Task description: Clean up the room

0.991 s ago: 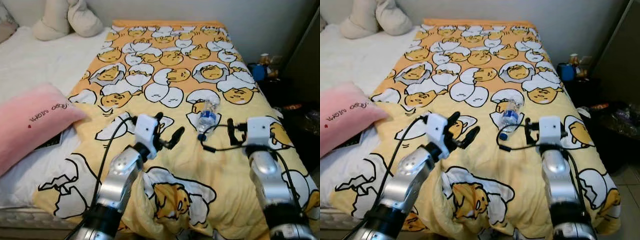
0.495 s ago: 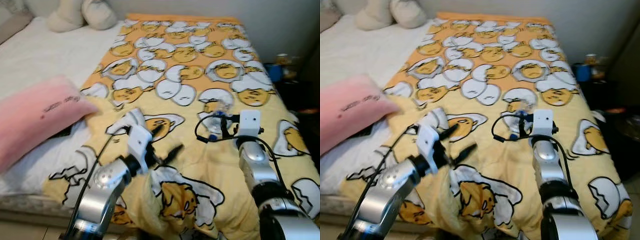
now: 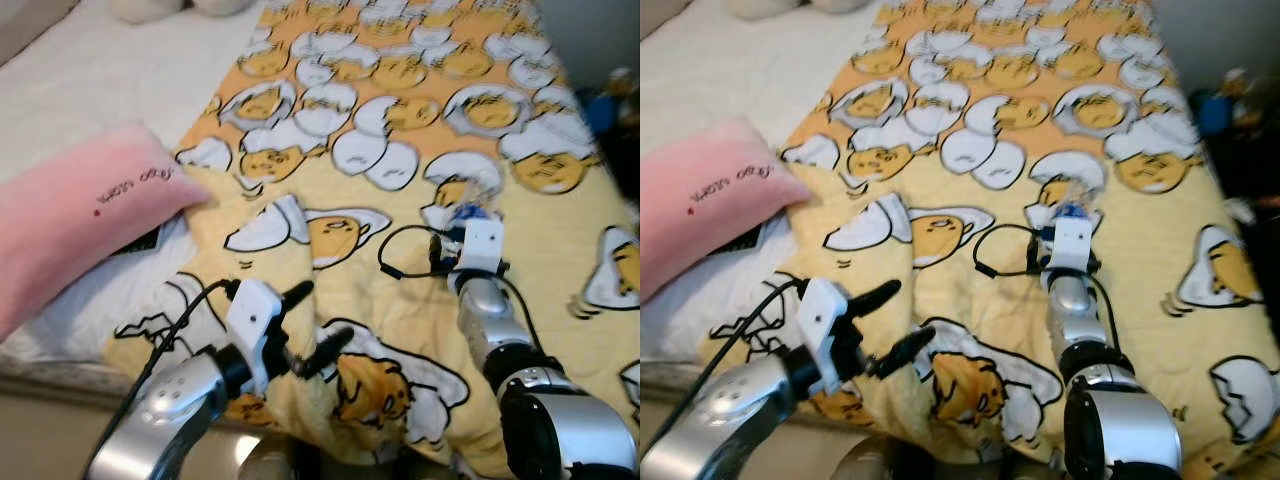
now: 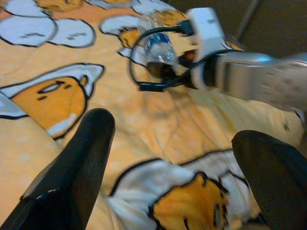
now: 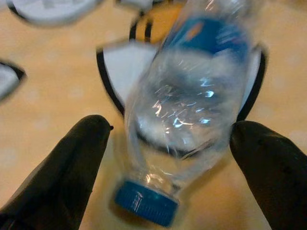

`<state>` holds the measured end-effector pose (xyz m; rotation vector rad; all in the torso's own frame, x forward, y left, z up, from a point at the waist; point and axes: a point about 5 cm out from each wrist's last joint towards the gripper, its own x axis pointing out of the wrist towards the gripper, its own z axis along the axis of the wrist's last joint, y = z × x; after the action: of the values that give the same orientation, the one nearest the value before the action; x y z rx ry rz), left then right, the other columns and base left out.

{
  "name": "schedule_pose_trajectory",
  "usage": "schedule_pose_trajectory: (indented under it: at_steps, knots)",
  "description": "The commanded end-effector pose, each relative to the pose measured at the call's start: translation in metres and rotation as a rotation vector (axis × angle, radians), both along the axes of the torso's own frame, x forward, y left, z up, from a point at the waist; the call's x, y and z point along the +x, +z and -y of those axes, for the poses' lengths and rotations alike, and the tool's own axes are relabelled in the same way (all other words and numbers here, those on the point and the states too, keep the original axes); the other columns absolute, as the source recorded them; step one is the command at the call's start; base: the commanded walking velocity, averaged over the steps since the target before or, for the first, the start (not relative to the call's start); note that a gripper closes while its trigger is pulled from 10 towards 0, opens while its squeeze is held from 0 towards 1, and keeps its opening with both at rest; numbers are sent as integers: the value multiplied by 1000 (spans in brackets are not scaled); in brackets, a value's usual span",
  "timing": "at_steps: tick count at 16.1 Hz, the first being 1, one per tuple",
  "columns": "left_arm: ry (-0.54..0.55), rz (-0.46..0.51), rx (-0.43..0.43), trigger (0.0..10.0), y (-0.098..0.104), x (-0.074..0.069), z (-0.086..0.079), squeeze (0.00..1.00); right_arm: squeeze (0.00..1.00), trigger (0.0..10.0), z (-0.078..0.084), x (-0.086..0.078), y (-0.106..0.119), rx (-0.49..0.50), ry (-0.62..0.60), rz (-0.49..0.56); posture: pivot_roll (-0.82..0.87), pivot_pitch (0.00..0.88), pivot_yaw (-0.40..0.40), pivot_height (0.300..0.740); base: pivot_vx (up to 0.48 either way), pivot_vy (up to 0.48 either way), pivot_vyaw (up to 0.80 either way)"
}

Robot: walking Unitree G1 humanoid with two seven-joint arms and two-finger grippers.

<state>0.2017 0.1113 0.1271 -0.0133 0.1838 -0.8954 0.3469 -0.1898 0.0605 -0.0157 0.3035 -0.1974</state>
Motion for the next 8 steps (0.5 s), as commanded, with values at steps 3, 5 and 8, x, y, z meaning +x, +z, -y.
schedule_pose_trajectory:
  at_steps: [3, 5, 8]
  knots:
    - [-95, -26, -17, 10000, 10, -15, 8, 0, 0, 10000, -5, -1, -6, 47, -28, -62, 273, 233, 123, 730, 0, 0, 0]
    - [-133, -13, -62, 10000, 23, -17, 17, 0, 0, 1059, -7, 0, -7, 82, -42, -74, 272, 238, 120, 730, 0, 0, 0]
    - [-213, -7, -101, 10000, 34, -20, 25, 0, 0, 0, -7, 2, -4, 154, -64, -63, 256, 236, 119, 730, 0, 0, 0]
